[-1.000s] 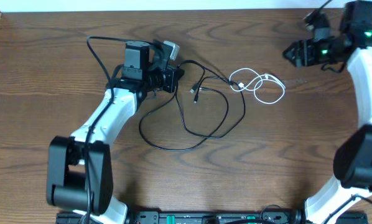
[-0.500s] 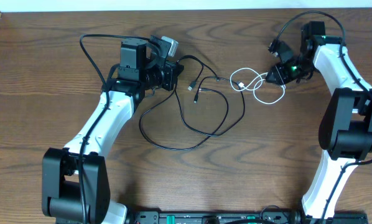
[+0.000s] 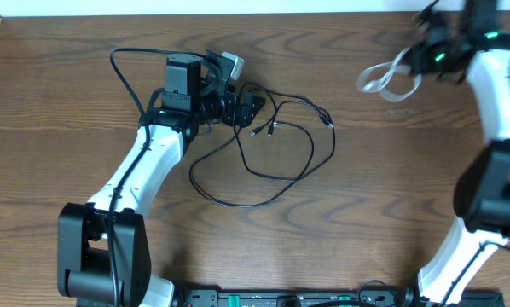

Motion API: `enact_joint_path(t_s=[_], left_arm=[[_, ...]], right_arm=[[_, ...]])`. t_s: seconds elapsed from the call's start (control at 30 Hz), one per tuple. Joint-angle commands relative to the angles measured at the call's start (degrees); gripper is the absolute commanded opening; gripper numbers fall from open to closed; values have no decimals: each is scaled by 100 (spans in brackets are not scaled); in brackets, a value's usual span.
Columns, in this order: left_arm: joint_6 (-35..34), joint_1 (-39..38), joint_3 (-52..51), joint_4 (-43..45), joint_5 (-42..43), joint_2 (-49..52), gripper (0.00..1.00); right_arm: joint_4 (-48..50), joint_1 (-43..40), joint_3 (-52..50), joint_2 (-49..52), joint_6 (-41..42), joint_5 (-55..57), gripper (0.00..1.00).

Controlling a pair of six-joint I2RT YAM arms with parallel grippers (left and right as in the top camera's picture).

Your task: Untangle cables

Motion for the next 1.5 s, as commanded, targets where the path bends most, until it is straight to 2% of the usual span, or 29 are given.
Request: enact_joint_path(t_s=[0.0, 0.27, 0.63, 0.77, 1.03, 1.23, 1.33, 1.37, 1.4, 1.43, 1.47], left_arm=[[-7, -11, 46, -90, 28, -61, 91], [-7, -11, 46, -92, 26, -61, 93], [-7, -11, 46, -92, 26, -61, 98], [-7, -11, 46, -92, 26, -61, 98], [-7, -11, 46, -92, 26, -61, 99], [-7, -11, 46, -92, 26, -61, 99], [-7, -11, 46, -92, 26, -61, 99], [-7, -11, 46, -92, 26, -61, 99], [-7, -11, 46, -92, 26, -61, 99], [-7, -11, 46, -92, 26, -61, 99], [-7, -11, 46, -92, 26, -61, 99]], right_arm=[[249, -339, 332, -555, 920, 238, 1], [981, -894, 323, -369, 1152, 540, 1], [2643, -1460, 323, 741, 1226, 866, 1], [3226, -1683, 323, 1117, 1958, 1296, 1], [4572, -2120, 323, 1967, 2474, 1309, 1], [5405, -2452, 323, 2684, 3742, 1307, 1], [6043, -2599, 323, 3012, 3967, 1193, 2], [6227, -2643, 323, 3091, 3967, 1084, 13], [6319, -2684, 323, 3117, 3960, 957, 63], [6343, -2726, 323, 3119, 3965, 837, 99], [6354, -2758, 323, 3091, 3965, 640, 99]])
